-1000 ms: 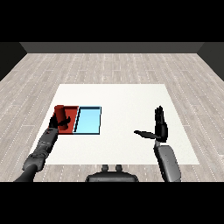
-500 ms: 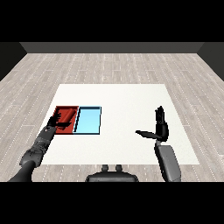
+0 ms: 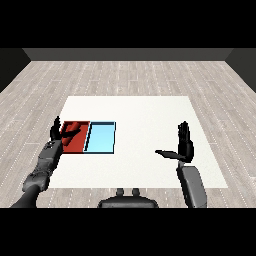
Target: Pick the red can and put it in the red box
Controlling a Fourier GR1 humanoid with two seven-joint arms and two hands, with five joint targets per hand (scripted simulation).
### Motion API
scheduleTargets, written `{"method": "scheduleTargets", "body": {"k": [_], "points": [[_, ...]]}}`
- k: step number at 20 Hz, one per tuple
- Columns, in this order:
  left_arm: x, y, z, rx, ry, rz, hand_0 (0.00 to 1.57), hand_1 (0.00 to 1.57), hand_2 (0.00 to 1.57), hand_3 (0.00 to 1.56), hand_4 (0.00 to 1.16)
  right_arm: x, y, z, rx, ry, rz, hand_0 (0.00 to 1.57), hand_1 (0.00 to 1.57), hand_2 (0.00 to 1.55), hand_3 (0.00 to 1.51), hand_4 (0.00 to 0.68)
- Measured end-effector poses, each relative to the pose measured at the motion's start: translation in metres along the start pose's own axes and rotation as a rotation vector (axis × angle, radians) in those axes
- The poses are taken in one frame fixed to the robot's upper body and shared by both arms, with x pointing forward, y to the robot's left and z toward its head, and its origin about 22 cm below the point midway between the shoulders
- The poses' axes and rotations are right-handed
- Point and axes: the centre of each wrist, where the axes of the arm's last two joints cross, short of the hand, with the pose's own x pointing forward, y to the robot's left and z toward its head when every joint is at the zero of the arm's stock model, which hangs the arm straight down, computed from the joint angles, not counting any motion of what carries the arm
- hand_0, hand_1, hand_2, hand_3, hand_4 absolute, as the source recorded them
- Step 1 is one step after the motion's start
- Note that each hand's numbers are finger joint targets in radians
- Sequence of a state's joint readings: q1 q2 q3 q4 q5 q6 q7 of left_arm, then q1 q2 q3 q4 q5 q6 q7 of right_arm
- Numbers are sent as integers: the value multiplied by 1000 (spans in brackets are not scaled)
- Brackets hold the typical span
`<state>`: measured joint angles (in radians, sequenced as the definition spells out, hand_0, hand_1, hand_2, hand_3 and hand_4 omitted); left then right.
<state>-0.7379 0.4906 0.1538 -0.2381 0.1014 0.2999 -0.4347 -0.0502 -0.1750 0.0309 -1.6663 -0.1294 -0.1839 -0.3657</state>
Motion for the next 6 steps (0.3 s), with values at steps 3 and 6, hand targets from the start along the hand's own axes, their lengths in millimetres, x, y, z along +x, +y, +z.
{"method": "scheduleTargets", "body": {"k": [3, 6], "points": [[28, -21, -6, -17, -193, 218, 0, 0, 0, 0, 0, 2, 5, 0, 28, -2, -40, 0, 0, 0, 0, 0], [45, -55, 2, -89, -338, 418, 0, 0, 0, 0, 0, 0, 9, 3, 69, 12, -90, 0, 0, 0, 0, 0]]}}
